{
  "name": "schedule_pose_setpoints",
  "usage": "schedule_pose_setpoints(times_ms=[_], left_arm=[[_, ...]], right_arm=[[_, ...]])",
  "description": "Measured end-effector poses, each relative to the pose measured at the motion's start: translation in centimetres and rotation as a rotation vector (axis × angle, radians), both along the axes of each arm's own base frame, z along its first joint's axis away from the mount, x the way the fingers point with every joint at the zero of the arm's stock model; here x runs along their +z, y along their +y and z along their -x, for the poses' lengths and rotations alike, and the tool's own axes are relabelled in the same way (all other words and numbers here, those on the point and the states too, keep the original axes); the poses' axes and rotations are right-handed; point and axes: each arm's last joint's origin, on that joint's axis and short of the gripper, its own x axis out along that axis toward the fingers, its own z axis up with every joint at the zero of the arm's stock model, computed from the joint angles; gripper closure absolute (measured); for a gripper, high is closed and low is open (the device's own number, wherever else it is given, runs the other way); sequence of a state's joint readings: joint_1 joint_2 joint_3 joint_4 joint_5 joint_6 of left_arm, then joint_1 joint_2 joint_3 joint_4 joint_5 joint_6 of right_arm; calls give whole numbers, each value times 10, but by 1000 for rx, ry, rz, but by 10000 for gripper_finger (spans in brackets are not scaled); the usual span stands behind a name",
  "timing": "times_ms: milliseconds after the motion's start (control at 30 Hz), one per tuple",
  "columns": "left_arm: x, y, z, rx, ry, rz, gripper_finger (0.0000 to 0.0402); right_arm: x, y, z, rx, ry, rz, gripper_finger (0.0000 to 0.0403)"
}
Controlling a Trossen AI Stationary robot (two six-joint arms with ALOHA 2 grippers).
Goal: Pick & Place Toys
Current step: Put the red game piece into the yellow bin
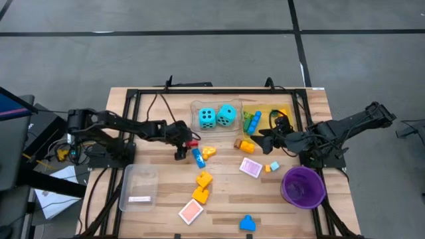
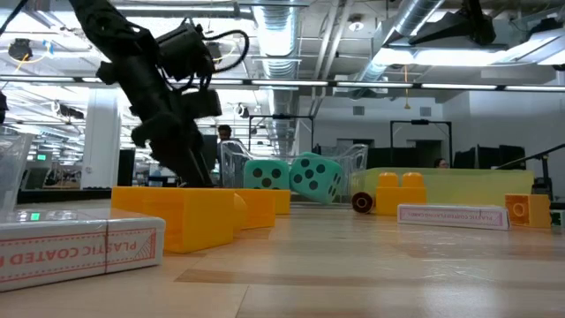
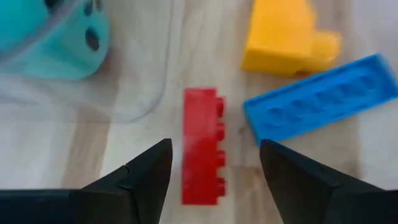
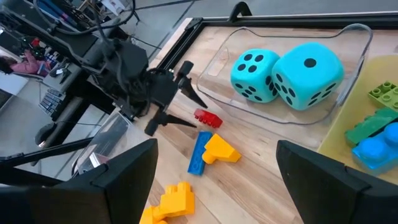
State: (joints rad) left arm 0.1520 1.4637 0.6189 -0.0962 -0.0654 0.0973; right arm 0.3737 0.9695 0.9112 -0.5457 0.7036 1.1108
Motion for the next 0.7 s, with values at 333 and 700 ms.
schedule_pose_setpoints(times_ms=[333, 700], left_arm=[[-12, 5, -2, 44, 39, 20, 202], [-12, 3, -2, 92, 21, 111, 316]], right_arm=[[0, 0, 0, 2, 1, 2, 84], [0, 0, 0, 6, 5, 10, 84]])
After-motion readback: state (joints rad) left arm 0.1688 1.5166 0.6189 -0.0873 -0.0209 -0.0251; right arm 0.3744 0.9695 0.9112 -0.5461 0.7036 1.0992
